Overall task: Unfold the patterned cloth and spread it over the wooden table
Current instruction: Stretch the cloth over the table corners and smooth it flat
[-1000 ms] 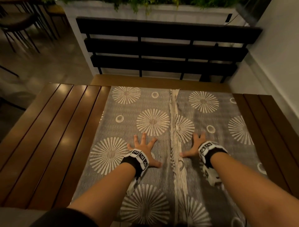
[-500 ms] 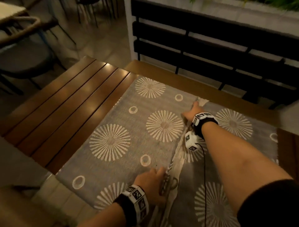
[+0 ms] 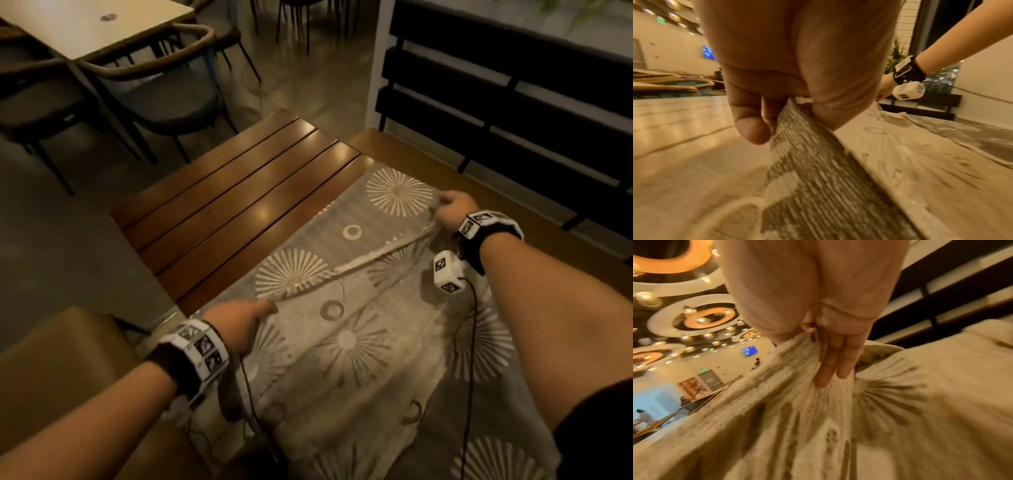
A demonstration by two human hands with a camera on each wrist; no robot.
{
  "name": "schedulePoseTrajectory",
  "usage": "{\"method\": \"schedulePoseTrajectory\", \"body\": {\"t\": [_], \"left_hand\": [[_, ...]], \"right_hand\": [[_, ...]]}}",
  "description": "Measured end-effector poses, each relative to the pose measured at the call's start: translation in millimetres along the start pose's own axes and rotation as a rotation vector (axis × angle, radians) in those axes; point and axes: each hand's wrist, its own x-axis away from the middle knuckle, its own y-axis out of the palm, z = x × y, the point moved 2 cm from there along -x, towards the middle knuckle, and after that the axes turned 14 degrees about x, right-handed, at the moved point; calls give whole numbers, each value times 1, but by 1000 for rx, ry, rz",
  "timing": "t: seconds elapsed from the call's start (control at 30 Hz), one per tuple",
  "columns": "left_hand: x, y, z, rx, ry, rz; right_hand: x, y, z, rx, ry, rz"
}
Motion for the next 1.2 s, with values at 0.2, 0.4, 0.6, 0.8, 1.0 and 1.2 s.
{"method": "schedulePoseTrajectory", "body": {"t": [0.2,0.4,0.6,0.8,1.0,1.2], "left_hand": [[-25,-44,-62,22,-32,103],[-51,-79,-142,116,-11,135],[-77,-115,-230,224,31,117],[-91,-138,-316,432,-14,311],[-113,-181,-370,465,-111,419],[-137,-196,-414,513,-284,378]], "right_hand": [[-1,12,-113,129,-127,-56],[-32,69,-221,142,-164,-119],[-76,114,-308,96,-79,-110],[-124,134,-368,10,-133,-69],[-177,146,-431,149,-204,-60],[-220,193,-485,328,-336,-136]]}}
